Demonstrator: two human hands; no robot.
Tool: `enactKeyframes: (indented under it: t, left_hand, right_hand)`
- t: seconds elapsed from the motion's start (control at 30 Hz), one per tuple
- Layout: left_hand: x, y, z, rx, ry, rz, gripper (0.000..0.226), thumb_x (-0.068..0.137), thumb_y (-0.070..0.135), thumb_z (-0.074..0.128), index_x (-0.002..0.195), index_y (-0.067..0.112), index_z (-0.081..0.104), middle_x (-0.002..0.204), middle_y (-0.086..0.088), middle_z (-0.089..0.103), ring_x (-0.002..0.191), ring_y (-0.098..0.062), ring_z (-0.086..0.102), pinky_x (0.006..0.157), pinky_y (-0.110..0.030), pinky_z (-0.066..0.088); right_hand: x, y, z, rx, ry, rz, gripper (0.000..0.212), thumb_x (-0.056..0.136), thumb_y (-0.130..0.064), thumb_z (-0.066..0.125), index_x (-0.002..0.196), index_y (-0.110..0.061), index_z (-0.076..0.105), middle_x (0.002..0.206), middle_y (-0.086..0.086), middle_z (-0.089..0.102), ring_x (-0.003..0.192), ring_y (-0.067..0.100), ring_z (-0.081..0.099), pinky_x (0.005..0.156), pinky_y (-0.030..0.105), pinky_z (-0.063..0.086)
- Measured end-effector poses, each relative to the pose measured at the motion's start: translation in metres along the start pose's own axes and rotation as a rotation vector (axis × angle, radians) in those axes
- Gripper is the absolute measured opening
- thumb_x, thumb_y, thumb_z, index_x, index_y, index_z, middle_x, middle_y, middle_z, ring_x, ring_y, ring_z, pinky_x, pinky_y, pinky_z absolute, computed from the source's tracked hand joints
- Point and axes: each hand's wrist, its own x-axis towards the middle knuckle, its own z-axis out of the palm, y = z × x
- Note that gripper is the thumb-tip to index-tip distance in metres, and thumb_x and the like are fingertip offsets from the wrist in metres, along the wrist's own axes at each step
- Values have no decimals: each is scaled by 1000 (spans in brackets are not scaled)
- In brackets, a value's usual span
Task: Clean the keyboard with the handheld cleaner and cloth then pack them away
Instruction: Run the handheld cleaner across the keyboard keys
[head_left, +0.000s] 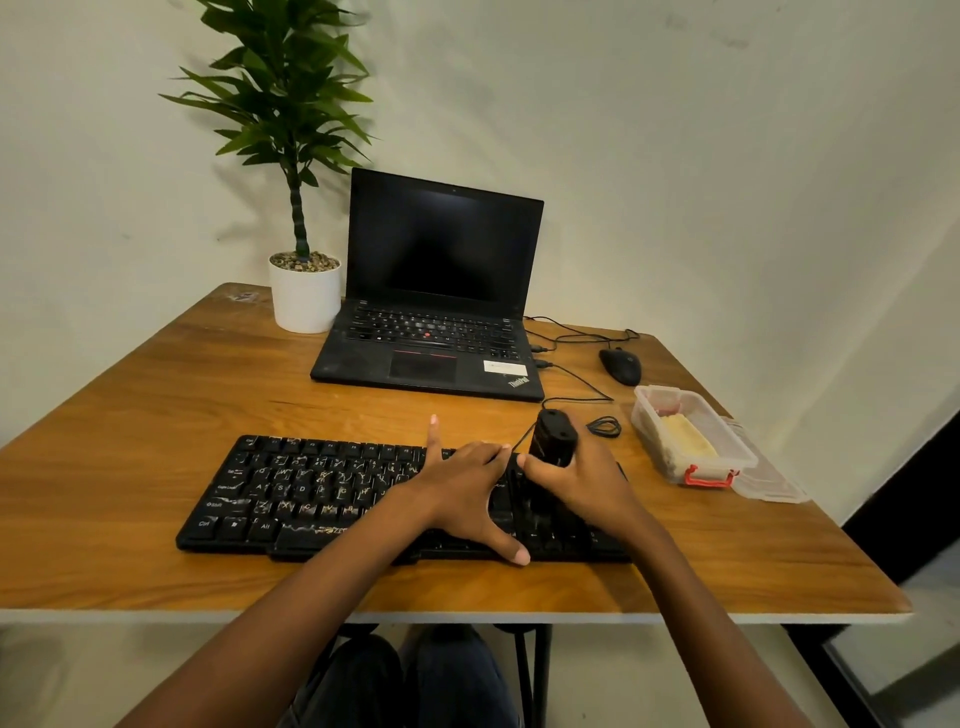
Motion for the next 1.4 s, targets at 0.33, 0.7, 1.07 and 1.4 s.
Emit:
enactKeyframes:
  t: [0.33, 0.7, 1.07, 1.4]
  left_hand:
    - [2, -3, 3, -7, 13, 16, 119, 63, 78, 58, 150, 18, 4, 158, 0, 5, 145, -16, -3, 94, -65, -31]
    - [-1, -1, 0, 26, 10, -3, 122, 64, 78, 57, 150, 14, -2, 158, -1, 2, 145, -17, -5, 92, -63, -35]
    - [-10, -3, 3, 111, 73, -30, 124, 63, 83, 51, 149, 11, -2, 158, -4, 5, 145, -18, 0, 93, -66, -31]
    - [-8, -7, -4, 57, -9, -25, 124, 64, 78, 58, 149, 13, -5, 158, -2, 0, 145, -18, -4, 92, -66, -32]
  right_hand:
    - [4, 3, 9, -84, 107, -60, 36, 77, -35, 71, 98, -25, 44, 80, -10, 57, 74, 11, 58, 56, 20, 47]
    - [-4, 12, 1, 82, 63, -29, 35, 77, -29, 73, 99, -24, 46, 83, -8, 58, 75, 5, 62, 52, 13, 48]
    - [37, 25, 10, 47, 161, -6, 34, 79, -32, 70, 100, -20, 47, 86, -4, 58, 78, 12, 60, 60, 17, 48]
    - [-9, 9, 9, 156, 7, 143, 25, 78, -28, 70, 92, -25, 51, 87, -3, 61, 74, 8, 62, 48, 18, 47]
